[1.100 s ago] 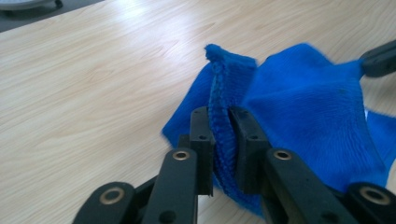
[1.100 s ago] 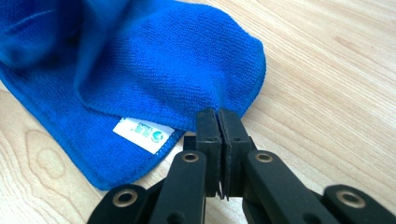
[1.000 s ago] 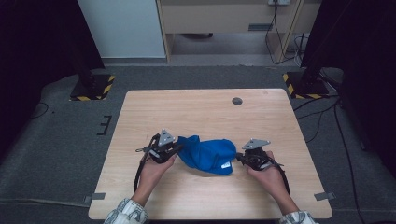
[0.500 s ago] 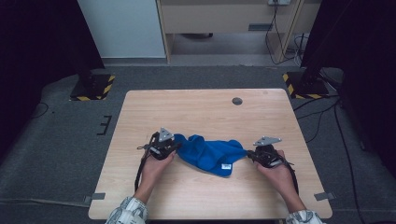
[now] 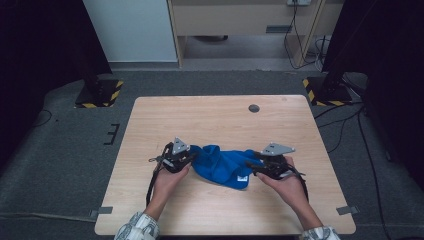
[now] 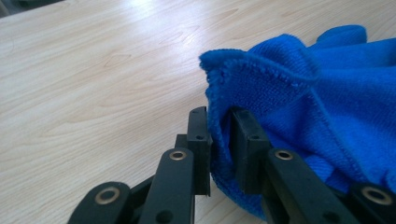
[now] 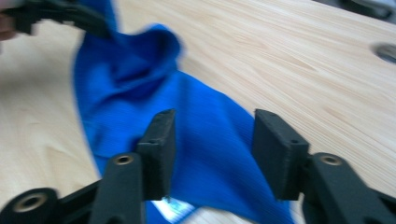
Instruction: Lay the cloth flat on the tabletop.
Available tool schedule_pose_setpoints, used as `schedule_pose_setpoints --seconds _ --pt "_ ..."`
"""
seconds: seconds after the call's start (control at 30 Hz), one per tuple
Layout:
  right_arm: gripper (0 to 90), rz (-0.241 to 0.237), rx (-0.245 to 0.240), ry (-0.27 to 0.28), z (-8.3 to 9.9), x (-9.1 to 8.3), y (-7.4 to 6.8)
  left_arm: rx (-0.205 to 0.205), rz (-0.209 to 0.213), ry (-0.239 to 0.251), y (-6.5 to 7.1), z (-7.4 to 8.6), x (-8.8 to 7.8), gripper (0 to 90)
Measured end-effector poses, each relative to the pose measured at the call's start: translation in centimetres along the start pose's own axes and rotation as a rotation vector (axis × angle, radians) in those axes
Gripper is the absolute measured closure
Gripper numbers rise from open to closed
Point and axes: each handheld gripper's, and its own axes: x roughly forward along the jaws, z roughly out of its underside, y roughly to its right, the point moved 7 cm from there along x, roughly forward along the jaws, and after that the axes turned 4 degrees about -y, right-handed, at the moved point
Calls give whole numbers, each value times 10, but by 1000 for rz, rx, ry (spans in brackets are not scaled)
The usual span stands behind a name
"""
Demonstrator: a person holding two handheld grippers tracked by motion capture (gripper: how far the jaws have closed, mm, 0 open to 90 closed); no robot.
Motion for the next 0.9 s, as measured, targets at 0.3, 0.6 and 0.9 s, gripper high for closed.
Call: schedule_pose_setpoints --seconds 0.3,0.6,0.9 --pt "746 -120 -101 -16 -5 27 -47 11 4 10 5 -3 0 785" --pt "728 -184 -113 -50 0 48 -69 2 13 25 7 -7 -2 796" --pt "648 -223 -132 -99 9 67 -85 0 22 24 8 -7 -1 794"
